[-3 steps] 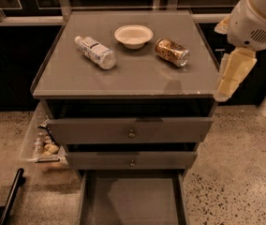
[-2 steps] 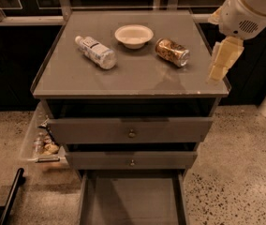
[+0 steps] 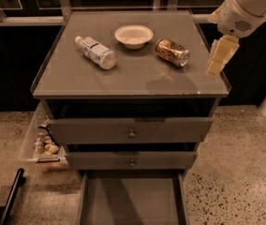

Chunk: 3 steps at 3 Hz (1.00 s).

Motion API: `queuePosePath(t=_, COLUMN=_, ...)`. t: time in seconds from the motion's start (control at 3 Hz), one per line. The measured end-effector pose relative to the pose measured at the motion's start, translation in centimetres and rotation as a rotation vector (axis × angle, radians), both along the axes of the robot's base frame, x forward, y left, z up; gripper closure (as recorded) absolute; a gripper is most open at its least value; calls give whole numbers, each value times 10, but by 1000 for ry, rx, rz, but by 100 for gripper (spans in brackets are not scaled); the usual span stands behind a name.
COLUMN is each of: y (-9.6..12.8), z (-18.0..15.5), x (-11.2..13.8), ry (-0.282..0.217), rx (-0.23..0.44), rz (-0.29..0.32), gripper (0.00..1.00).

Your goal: Place orange can into bottom drawer

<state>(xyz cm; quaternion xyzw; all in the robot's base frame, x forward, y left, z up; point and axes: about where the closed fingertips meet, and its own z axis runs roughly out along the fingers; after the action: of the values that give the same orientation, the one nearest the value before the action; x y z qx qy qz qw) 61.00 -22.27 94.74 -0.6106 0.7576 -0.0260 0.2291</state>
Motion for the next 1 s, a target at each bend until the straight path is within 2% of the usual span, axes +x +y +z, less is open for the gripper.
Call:
queuePosePath(t=0.33, y=2, z=-8, x=19, ry=-40, rx=80, rz=-37, gripper=0)
queuePosePath(t=0.67, y=6, z=-24, x=52, ry=-68, rx=236, rz=-88, gripper=0)
queuePosePath(t=1.0, y=15, z=-40, x=78, ry=-59, rx=379, rz=-107, gripper=0)
